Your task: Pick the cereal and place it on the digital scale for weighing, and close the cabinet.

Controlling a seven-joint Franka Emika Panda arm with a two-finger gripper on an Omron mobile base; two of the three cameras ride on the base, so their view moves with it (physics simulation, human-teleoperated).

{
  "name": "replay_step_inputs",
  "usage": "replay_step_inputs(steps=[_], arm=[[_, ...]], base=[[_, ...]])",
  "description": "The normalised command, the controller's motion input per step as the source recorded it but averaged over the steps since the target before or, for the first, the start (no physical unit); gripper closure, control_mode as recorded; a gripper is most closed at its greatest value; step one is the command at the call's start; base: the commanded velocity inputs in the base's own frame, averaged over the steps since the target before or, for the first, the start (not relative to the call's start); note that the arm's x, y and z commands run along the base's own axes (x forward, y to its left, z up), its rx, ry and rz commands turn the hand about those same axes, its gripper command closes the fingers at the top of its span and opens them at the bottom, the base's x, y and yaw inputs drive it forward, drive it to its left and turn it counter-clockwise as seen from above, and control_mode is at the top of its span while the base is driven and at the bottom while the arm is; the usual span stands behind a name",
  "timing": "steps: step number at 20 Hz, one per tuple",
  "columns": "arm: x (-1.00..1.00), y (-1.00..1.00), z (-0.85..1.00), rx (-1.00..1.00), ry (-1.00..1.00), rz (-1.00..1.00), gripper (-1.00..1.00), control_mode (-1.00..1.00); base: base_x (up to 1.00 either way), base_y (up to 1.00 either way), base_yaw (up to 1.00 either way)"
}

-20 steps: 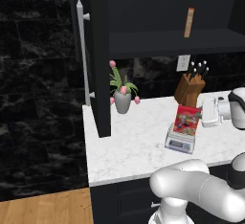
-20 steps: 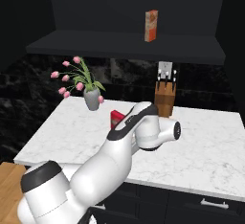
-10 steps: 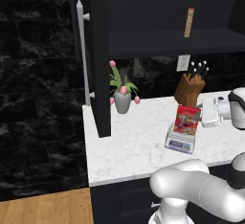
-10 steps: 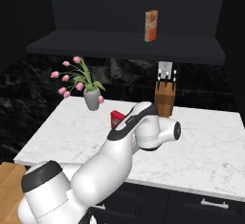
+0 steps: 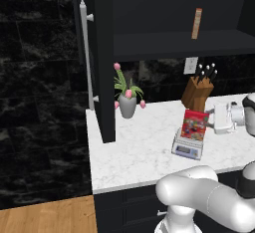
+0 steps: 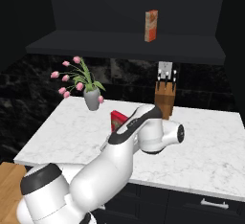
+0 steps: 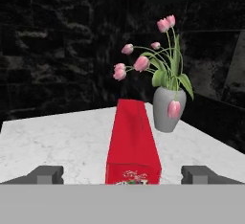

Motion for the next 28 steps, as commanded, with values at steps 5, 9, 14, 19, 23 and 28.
replay_step_inputs(steps=[5, 9, 14, 19, 23, 28], arm=[[-0.28, -0.11, 0.02, 0.00, -0.07, 0.00, -1.00, -1.00], [-0.38, -0.05, 0.15, 0.00, -0.21, -0.03, -1.00, -1.00], [-0.47, -0.08, 0.31, 0.02, -0.38, -0.03, -1.00, -1.00], [-0.49, -0.09, 0.20, 0.01, -0.42, -0.03, -1.00, -1.00], [-0.42, -0.08, 0.32, 0.00, -0.45, -0.13, -1.00, -1.00], [-0.24, -0.29, 0.51, 0.01, -0.38, -0.18, -1.00, -1.00]], base=[[0.00, 0.00, 0.00], [0.00, 0.00, 0.00], [0.00, 0.00, 0.00], [0.00, 0.00, 0.00], [0.00, 0.00, 0.00], [0.00, 0.00, 0.00]])
